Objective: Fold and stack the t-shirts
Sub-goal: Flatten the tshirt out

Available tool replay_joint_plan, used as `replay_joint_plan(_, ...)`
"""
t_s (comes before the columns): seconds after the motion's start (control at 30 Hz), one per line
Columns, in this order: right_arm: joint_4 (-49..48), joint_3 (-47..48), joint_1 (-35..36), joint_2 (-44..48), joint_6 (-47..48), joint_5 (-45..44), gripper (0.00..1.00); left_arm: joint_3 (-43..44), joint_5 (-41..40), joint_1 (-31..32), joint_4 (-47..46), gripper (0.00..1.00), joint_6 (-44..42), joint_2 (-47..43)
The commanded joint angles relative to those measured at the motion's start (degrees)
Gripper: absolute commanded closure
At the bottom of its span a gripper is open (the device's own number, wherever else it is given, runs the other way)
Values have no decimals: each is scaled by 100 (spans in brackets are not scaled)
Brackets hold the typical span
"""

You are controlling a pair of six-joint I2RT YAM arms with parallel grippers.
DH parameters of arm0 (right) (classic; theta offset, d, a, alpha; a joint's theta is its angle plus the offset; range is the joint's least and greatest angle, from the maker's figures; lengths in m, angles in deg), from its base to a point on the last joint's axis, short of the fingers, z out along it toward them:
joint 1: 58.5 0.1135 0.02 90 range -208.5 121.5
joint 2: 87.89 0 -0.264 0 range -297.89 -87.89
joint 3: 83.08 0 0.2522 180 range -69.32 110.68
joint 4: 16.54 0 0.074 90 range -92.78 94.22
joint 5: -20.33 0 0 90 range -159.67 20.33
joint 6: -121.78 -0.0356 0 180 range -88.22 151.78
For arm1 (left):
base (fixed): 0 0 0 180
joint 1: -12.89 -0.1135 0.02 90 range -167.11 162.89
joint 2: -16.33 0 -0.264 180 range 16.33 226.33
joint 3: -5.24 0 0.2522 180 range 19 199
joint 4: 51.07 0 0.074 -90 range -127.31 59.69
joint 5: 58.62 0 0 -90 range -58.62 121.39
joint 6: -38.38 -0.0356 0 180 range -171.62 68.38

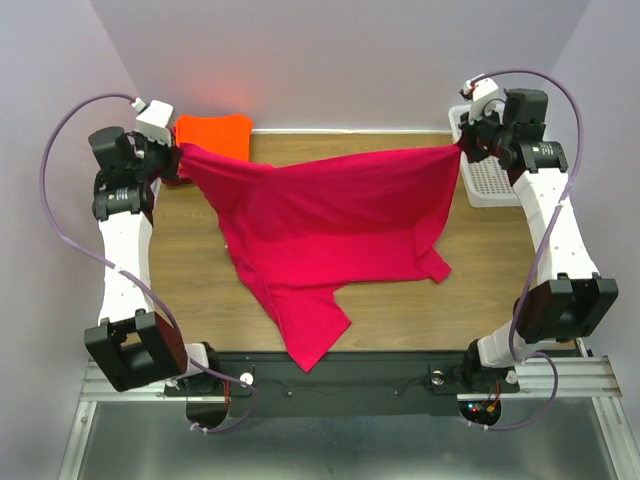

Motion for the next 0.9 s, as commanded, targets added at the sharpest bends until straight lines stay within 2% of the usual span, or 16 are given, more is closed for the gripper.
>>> replay_joint_plan(0.0,-373,210,-258,260,27,241,99,604,70,-108,-653,100,335,-10)
replay_joint_plan(0.23,-478,1326,-258,453,-114,171,99,1596,439,-108,-627,100,555,-396)
replay_joint_plan(0.43,-680,1766,-258,1015,-228,-136,99,1844,229,-108,-565,100,669,-1283)
replay_joint_plan(0.7,-926,1740,-258,2499,-149,-619,99,1826,-632,-108,-592,100,687,-2943)
replay_joint_plan(0.87,-1058,1854,-258,3168,97,-892,99,2388,-1037,-108,-241,100,616,-3524)
